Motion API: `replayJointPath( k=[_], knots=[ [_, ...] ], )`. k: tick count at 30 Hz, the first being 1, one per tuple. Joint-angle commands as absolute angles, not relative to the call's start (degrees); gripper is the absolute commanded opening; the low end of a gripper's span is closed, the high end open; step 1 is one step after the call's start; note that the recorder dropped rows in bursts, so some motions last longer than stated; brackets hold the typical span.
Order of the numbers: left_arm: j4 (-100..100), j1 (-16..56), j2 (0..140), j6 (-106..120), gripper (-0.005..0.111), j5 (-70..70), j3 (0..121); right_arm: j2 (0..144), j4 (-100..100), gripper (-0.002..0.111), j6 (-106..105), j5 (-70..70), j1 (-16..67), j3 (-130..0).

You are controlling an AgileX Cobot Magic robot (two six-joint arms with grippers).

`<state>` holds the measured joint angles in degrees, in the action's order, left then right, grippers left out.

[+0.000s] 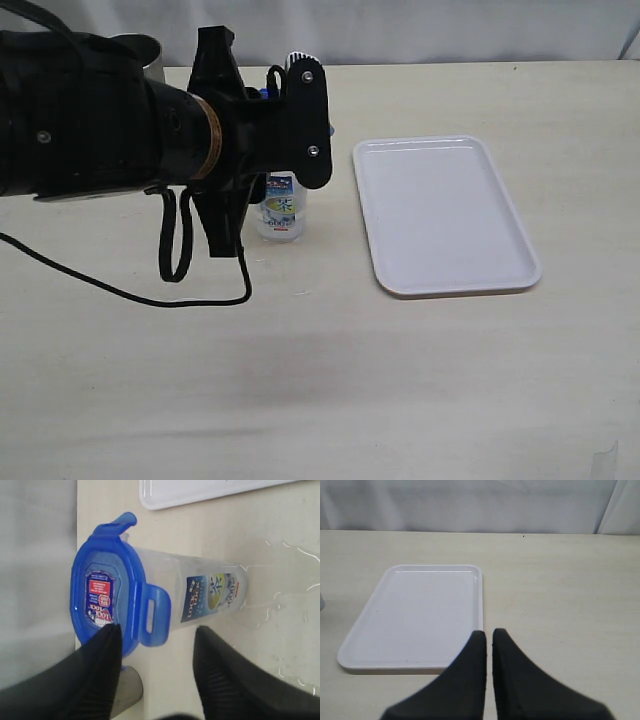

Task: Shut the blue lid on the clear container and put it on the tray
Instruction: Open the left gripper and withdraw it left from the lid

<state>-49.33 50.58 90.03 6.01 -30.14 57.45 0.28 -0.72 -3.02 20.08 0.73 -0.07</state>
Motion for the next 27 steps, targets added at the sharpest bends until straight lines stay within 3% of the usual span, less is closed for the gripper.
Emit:
replayJointPath(
  k=[1, 4, 18, 21, 27],
  knots=[
    [-48.69, 50.64, 89.80, 5.91, 0.054, -31.79, 57.36, 0.00, -0.87, 0.005, -3.44, 19.85, 0.82, 0.00],
    [-48.69, 50.64, 89.80, 5.91, 0.060, -33.87, 57.36, 0.00, -0.87, 0.005, -3.44, 19.85, 0.82, 0.00],
    [-52.69, 50.64, 89.38, 1.27, 0.058, -46.59, 57.36, 0.00, -0.87, 0.005, -3.44, 19.85, 0.82, 0.00],
    [-60.20, 50.53, 88.49, -6.95, 0.045, -50.31, 57.36, 0.00, -0.87, 0.005, -3.44, 19.85, 0.82, 0.00],
    [-61.83, 43.31, 83.56, -10.02, 0.002, -47.56, 57.36, 0.00, -0.87, 0.005, -3.44, 19.85, 0.82, 0.00]
  ],
)
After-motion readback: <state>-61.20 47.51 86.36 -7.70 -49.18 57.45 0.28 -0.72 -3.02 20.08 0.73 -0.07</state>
